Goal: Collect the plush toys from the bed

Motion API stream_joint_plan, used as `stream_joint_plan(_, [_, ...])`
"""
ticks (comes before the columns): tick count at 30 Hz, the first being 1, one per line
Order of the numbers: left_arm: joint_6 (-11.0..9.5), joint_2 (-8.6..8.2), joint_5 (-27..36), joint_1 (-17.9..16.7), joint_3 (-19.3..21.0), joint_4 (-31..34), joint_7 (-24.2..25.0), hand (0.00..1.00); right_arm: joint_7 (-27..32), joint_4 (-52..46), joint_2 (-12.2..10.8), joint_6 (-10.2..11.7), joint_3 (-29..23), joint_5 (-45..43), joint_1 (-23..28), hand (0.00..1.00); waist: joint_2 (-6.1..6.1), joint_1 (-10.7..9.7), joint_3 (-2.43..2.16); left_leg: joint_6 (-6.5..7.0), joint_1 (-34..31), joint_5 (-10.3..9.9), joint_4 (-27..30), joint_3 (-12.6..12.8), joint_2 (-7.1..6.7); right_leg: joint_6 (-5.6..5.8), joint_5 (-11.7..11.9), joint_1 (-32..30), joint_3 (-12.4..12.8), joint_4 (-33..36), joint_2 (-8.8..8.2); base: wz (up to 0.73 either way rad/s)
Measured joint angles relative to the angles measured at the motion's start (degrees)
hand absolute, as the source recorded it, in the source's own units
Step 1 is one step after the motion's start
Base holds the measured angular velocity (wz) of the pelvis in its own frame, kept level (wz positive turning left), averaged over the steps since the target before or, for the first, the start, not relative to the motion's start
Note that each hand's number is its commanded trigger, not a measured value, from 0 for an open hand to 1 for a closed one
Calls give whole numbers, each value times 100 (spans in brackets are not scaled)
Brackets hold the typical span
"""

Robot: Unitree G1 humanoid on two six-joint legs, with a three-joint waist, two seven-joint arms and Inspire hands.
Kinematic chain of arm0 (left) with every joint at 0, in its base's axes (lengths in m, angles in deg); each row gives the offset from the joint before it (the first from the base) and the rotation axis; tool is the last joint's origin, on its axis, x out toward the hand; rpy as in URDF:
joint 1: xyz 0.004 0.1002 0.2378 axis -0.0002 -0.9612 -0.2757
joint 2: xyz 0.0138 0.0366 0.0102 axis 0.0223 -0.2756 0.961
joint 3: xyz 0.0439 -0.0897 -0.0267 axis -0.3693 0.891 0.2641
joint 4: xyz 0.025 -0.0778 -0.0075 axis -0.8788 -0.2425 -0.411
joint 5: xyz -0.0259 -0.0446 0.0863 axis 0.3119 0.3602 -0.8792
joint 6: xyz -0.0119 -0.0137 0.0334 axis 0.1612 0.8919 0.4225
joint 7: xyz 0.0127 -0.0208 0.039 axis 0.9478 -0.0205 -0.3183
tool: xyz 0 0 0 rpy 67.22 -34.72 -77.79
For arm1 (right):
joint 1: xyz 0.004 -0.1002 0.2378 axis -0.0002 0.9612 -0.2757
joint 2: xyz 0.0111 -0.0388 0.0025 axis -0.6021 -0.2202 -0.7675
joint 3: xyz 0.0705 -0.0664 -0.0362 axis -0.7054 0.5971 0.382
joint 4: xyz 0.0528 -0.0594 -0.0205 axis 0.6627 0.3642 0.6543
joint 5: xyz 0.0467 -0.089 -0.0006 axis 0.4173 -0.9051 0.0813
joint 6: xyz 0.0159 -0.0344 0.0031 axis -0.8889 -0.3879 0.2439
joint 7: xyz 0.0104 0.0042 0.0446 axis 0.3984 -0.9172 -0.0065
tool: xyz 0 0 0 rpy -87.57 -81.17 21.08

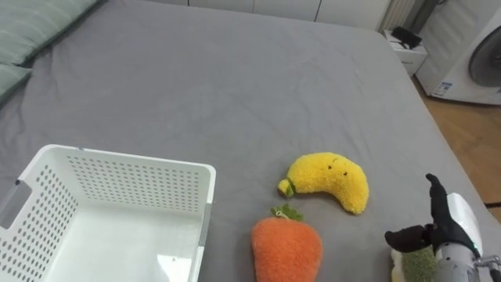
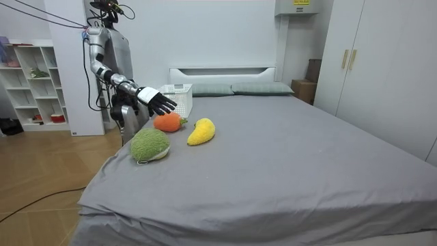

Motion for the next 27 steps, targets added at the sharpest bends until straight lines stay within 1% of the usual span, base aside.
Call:
stream_joint_plan(4, [1,0,-7,-6,-2,12,0,0,-97,452,10,-32,0,4,-19,0,-1,31,1,1,0,0,-1,0,-5,0,0,-3,0,3,-7,0])
stream_joint_plan(6, [3,0,-8,10,2,26,-1,0,-268,827,81,-40,0,10,-24,0,10,65,1,3,-2,1,-3,0,-7,1,0,-6,0,2,-9,0])
stream_joint_plan(8, [6,0,-8,5,5,47,-11,0,-354,1005,99,-37,0,10,-27,0,24,73,-2,3,-4,2,-6,2,-6,1,0,-7,0,-5,-7,0])
stream_joint_plan(11, [29,-6,-11,-14,57,99,-12,0,-374,1310,124,-27,-17,-14,-31,0,47,86,-12,3,-5,2,-6,1,-5,1,0,-2,-6,-16,-5,0])
stream_joint_plan(14, [36,4,-9,-47,117,172,-12,0,-384,1574,164,-9,-17,-177,-38,0,50,87,-13,3,6,2,-8,-4,-4,1,0,13,-17,-16,-6,1])
stream_joint_plan(18, [36,8,-11,-59,116,268,-13,0,-532,1741,239,-18,-13,-230,-36,0,17,83,-10,7,5,6,4,-94,-14,1,0,51,-90,-19,-16,8])
stream_joint_plan(21, [61,9,-8,-56,116,263,-13,0,-619,1911,257,-22,-5,-232,-98,0,-4,109,-6,7,13,6,11,-99,-13,1,0,66,-92,-26,-16,2])
stream_joint_plan(22, [69,10,-8,-57,116,261,-13,0,-628,1983,257,-25,-5,-232,-132,4,-11,109,-6,7,15,6,11,-99,-13,1,0,69,-92,-26,-16,0])
stream_joint_plan(23, [72,13,-8,-51,116,258,-13,0,-660,2077,259,-31,-5,-234,-174,50,-27,112,-7,7,16,6,12,-99,-13,1,0,70,-92,-26,-16,0])
stream_joint_plan(24, [73,21,-8,-55,116,247,-12,0,-689,2177,260,-28,0,-238,-214,63,-48,113,-8,7,17,7,12,-99,-13,1,0,71,-92,-26,-16,0])
stream_joint_plan(25, [73,25,-8,-54,116,237,-13,0,-699,2228,261,-27,2,-242,-234,88,-59,116,-9,7,18,7,13,-101,-13,0,0,73,-92,-26,-16,0])
stream_joint_plan(26, [74,30,-8,-49,116,211,-12,0,-713,2300,263,-28,2,-250,-262,100,-76,122,-10,7,20,7,15,-101,-13,0,0,77,-92,-26,-16,0])
stream_joint_plan(27, [73,30,-8,-48,116,193,-12,0,-713,2354,267,-27,3,-253,-288,100,-90,123,-9,7,22,7,17,-101,-13,0,0,80,-92,-26,-16,0])
